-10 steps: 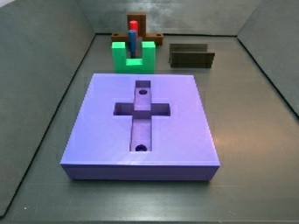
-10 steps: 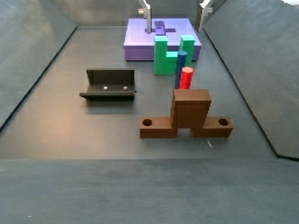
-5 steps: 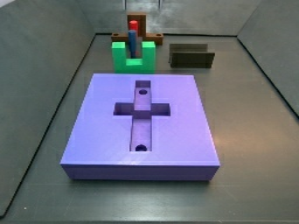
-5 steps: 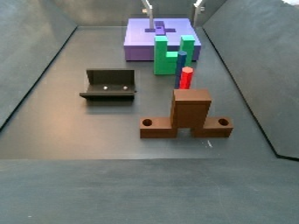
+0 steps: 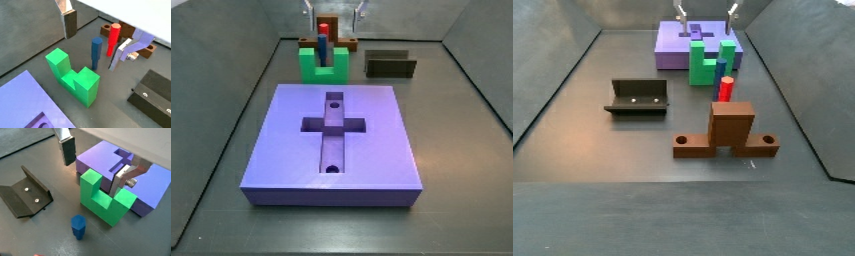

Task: Pick up the green object. Move up. Move to above the board. Insert the green object.
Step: Pick up the green object.

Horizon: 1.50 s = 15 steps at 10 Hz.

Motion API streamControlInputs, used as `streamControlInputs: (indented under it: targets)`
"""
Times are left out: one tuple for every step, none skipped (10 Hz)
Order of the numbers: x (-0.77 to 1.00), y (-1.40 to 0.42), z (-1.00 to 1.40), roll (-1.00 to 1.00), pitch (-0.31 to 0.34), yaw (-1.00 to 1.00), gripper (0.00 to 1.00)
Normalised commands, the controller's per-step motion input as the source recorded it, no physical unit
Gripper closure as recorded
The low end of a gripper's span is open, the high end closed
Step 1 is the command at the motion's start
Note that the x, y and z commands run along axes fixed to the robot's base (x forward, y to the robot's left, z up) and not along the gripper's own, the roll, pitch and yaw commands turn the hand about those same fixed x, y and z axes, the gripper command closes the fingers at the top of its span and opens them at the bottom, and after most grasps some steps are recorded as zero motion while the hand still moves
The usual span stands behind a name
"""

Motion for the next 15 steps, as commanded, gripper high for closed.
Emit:
streamControlInputs:
  targets:
    - [0.43,-0.34,-0.14,0.11,0.036,0.31,0.0]
    - [0.51,-0.38,-0.26,0.15,0.039,0.37,0.0]
    - [0.39,-0.35,-0.31,0.14,0.014,0.41,0.0]
    - [0.3,-0.18,-0.3,0.06,0.0,0.42,0.0]
    - [0.04,-0.03,-0.44,0.11,0.0,0.27,0.0]
    - [-0.07,0.0,-0.32,0.15,0.0,0.15,0.0]
    - [-0.04,0.0,-0.27,0.12,0.0,0.0,0.0]
    - [0.0,0.0,-0.32,0.16,0.0,-0.07,0.0]
    - [0.0,0.0,-0.31,0.18,0.006,-0.13,0.0]
    - [0.0,0.0,-0.27,0.13,0.009,-0.07,0.0]
    - [0.0,0.0,-0.13,0.09,0.0,-0.01,0.0]
    - [0.0,0.0,0.0,0.05,0.0,0.0,0.0]
    - [0.0,0.0,0.0,0.0,0.0,0.0,0.0]
    - [0.0,0.0,0.0,0.0,0.0,0.0,1.0]
    - [0.0,0.0,0.0,0.0,0.0,0.0,1.0]
